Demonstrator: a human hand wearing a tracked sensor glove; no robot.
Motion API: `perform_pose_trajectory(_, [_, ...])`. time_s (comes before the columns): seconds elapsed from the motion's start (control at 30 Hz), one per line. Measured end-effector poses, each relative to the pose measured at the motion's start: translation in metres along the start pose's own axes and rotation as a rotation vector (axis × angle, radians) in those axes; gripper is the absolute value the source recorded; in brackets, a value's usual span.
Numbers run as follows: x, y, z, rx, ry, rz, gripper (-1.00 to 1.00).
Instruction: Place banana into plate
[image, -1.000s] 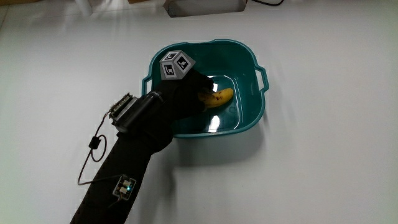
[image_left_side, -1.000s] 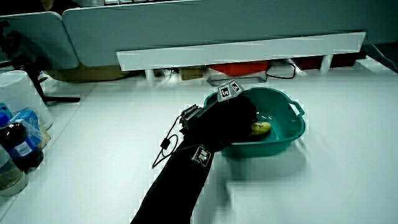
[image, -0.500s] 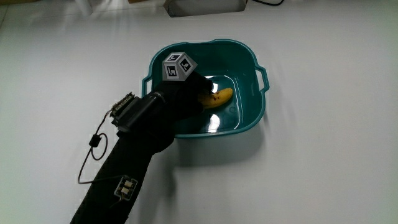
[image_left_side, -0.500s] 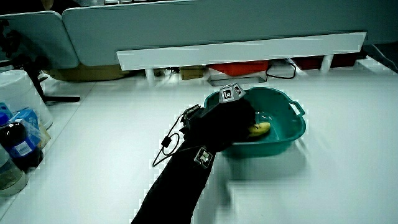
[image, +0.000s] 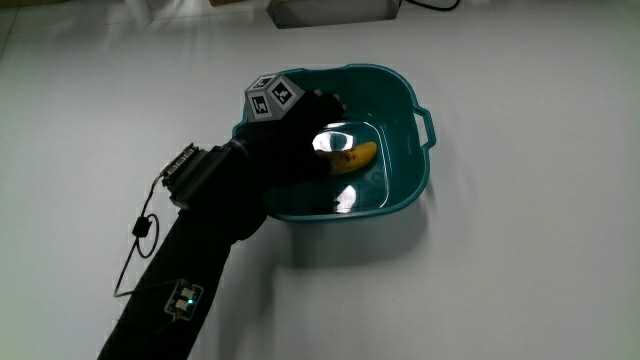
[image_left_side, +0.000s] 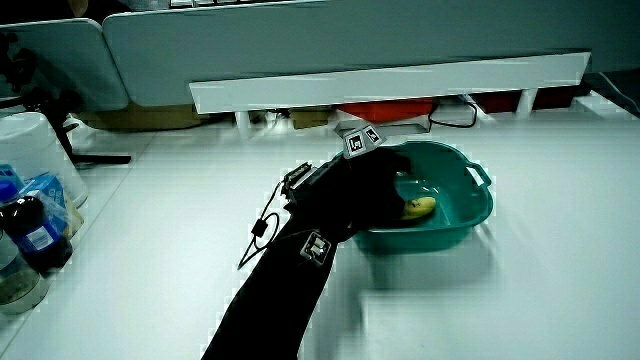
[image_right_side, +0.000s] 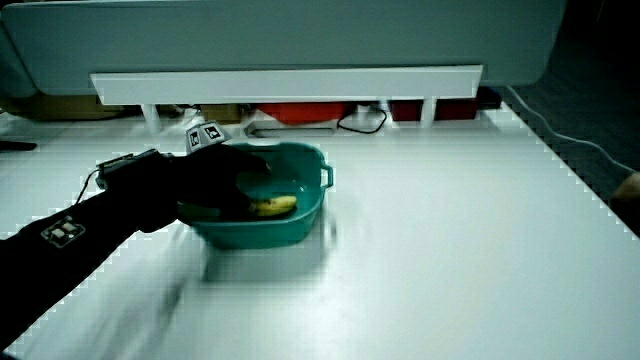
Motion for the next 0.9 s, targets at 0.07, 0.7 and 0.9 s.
perform_pose_trajectory(0.07, [0.004, -0.004, 0.007, 0.009, -0.004, -0.027, -1.0])
perform_pose_trajectory(0.7, [-0.042, -0.086, 0.063, 0.106, -0.178, 0.031, -1.0])
perform_pose_trajectory(0.9, [-0.053, -0.105, 0.064, 0.144, -0.099, -0.01, -1.0])
